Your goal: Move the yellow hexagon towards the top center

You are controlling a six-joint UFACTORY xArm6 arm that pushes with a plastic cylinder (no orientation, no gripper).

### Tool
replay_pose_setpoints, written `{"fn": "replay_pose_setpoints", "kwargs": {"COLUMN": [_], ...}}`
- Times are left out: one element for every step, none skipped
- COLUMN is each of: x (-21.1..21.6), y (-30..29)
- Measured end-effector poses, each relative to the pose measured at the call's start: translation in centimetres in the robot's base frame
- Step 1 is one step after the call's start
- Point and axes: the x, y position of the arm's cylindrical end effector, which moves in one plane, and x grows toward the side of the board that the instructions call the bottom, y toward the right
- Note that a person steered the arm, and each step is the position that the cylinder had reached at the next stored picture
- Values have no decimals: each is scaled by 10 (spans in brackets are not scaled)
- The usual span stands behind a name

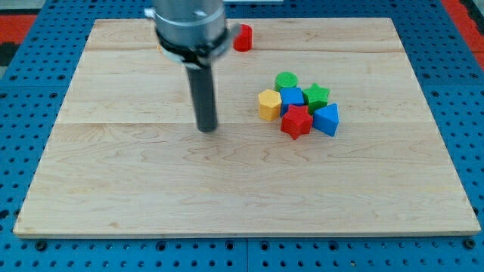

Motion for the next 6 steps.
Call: {"fn": "replay_pose_setpoints", "kwargs": {"x": [-12,-38,-66,-80,-93,-113], "y": [88,81,58,24,31,75]}}
